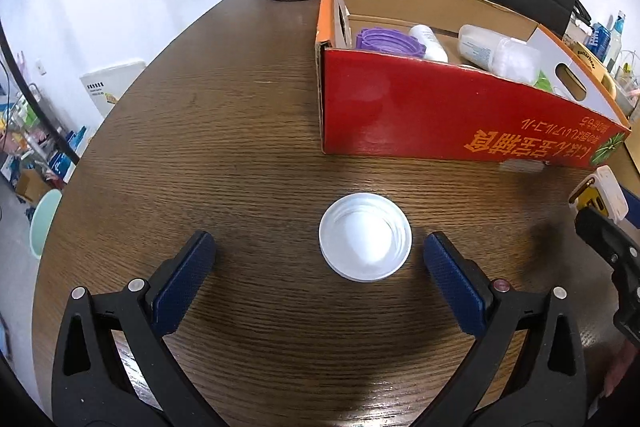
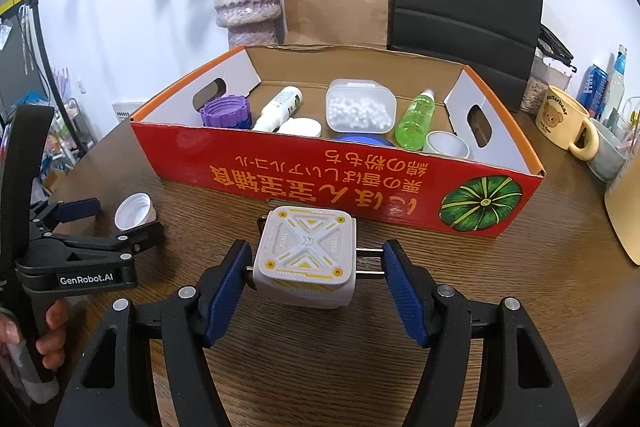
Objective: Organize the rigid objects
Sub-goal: 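Grasp the white round cap with the left tool while the right tool holds the adapter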
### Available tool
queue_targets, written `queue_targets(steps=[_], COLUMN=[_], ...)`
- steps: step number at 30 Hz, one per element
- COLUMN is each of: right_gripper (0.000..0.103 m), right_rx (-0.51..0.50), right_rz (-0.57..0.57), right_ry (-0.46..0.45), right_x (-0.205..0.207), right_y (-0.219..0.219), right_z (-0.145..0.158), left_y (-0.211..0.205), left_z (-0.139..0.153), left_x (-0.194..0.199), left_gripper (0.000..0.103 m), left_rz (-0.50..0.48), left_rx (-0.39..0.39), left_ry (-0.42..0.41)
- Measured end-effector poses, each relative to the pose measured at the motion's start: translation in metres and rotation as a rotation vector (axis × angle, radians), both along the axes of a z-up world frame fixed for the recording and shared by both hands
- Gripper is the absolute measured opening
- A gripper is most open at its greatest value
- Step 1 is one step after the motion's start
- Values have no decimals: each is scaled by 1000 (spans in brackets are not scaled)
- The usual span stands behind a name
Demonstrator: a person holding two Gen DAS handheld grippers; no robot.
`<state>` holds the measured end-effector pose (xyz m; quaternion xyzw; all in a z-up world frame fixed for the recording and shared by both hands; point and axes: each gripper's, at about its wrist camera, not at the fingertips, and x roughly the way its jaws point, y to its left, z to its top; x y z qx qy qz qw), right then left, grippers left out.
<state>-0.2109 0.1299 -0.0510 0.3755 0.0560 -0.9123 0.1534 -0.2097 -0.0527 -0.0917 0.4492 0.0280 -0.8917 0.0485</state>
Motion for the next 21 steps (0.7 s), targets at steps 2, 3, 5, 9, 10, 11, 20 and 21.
queue_targets(steps=[2,3,5,9,10,11,20,21], right_gripper=[72,72,72,72,72,72,72,72], right_rx=[0,0,1,1,2,3,5,5], right_rz=[0,0,0,0,0,0,5,5], right_ry=[1,1,0,-1,-3,-4,-7,-6], right_x=[0,0,0,0,0,0,0,1], right_y=[0,0,0,0,0,0,-1,-1], right_z=[0,0,0,-1,-1,-2,-3,-3], left_y=[-2,-2,-2,-3,-2,-2,1,2], left_z=[0,1,1,1,1,1,2,3], left_x=[0,0,0,0,0,0,3,4], left_gripper=[103,103,103,103,103,103,99,96], left_rz=[0,0,0,0,0,0,-10,-21], left_rx=[2,2,1,1,0,-2,-4,-4], left_ry=[0,0,-1,-1,-1,-1,3,8])
